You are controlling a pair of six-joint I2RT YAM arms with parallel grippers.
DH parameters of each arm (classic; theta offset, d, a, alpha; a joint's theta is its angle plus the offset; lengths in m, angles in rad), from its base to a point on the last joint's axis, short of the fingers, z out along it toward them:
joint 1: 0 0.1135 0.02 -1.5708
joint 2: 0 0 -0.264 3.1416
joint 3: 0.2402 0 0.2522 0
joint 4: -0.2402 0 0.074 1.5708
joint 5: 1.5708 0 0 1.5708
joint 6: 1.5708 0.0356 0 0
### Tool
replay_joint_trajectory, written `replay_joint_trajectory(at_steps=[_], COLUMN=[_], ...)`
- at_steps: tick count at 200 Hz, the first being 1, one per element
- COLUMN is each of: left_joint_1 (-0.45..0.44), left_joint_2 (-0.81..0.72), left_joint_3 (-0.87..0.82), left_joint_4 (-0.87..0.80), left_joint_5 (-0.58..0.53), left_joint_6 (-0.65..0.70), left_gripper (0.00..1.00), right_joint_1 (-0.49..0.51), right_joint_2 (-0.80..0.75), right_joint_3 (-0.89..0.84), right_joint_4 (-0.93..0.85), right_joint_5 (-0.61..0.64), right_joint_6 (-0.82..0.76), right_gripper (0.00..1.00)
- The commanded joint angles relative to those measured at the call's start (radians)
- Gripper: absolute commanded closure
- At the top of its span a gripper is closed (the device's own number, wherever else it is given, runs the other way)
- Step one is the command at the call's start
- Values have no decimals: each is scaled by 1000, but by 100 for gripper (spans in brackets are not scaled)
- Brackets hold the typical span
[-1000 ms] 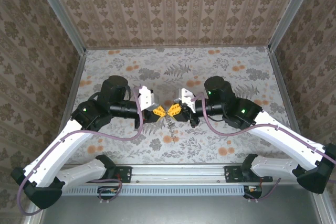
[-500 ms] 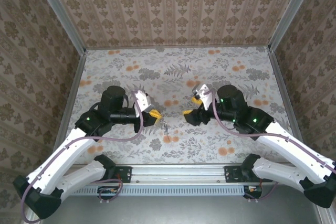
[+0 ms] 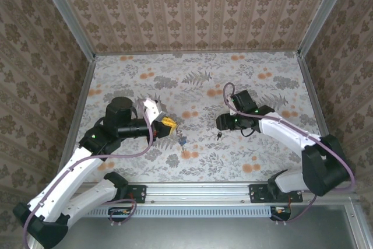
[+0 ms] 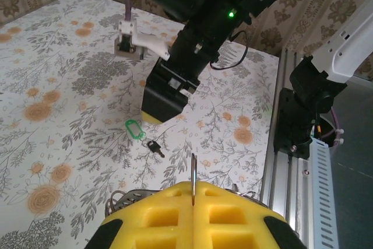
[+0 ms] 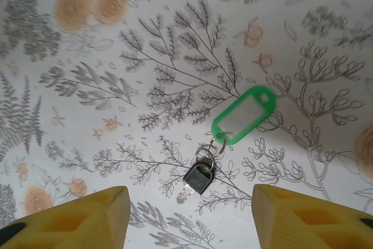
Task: Put the keys on the keyring
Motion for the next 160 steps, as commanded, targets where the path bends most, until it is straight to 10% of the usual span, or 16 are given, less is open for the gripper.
replay_joint_trajectory(at_steps=[1,160], left_joint_1=[9,75], left_joint_2=[-33,-71], left_joint_3=[1,-25], left_joint_4=[13,65], left_joint_5=[13,98], left_joint_6=[-8,-27], left_gripper=[100,100], right_joint_1=[-7,-22], right_joint_2=[52,259], right_joint_3=[2,53], right_joint_4=[25,96], right_joint_5=[-21,-57], right_joint_6=[50,63], right_gripper=[43,70])
